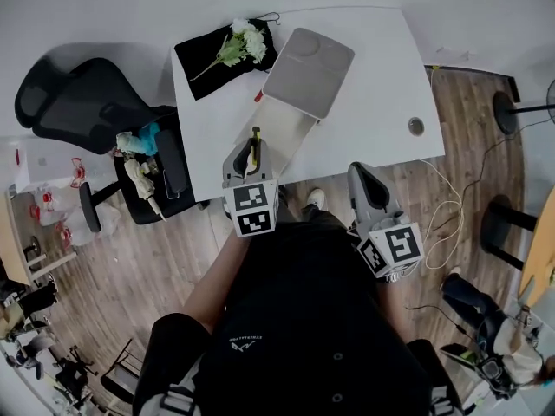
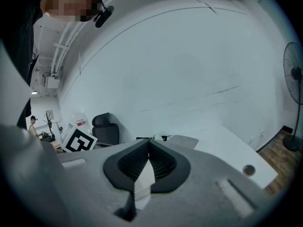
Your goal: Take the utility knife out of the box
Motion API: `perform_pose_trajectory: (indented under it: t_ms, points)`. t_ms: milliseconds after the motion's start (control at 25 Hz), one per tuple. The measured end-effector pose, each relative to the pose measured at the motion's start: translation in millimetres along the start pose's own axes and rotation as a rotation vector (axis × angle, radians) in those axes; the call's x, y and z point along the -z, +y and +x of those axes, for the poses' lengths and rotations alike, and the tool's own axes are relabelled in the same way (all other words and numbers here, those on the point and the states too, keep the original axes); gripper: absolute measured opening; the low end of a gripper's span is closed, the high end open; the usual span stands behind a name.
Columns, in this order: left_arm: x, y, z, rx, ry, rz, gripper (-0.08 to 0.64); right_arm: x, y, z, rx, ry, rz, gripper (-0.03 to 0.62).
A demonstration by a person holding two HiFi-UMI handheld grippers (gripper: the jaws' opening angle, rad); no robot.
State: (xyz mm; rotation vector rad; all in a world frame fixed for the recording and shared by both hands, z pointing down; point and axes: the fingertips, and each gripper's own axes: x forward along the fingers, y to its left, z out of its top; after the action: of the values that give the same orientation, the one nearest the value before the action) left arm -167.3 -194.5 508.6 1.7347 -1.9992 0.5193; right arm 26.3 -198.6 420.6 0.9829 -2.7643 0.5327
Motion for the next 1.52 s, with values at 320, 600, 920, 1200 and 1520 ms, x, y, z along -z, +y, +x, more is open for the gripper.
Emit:
perform_pose_trajectory:
  t_ms: [320,600,920,1200,1520]
  points:
    - [-18,-11,-44,0.014,-0.082,-0.022,0.063,2,7,5,-0.097,0.017,-0.027,0.005]
    - [-20,-30,-80,0.074,-0.15,-0.044,0.063,5,16,0,-0.162,0.034,-0.052,0.005]
    - [-4,-53,-105,0.144,-0.188,-0.065,0.063,11,25,-13,-0.206,0.049,-0.079,0.005]
    - [11,-70,-116,0.173,-0.196,-0.093,0.063,21,24,-31,-0.205,0.064,-0.093,0.005]
    - [14,-85,-119,0.183,-0.209,-0.101,0.063,25,15,-47,-0.193,0.056,-0.101,0.005]
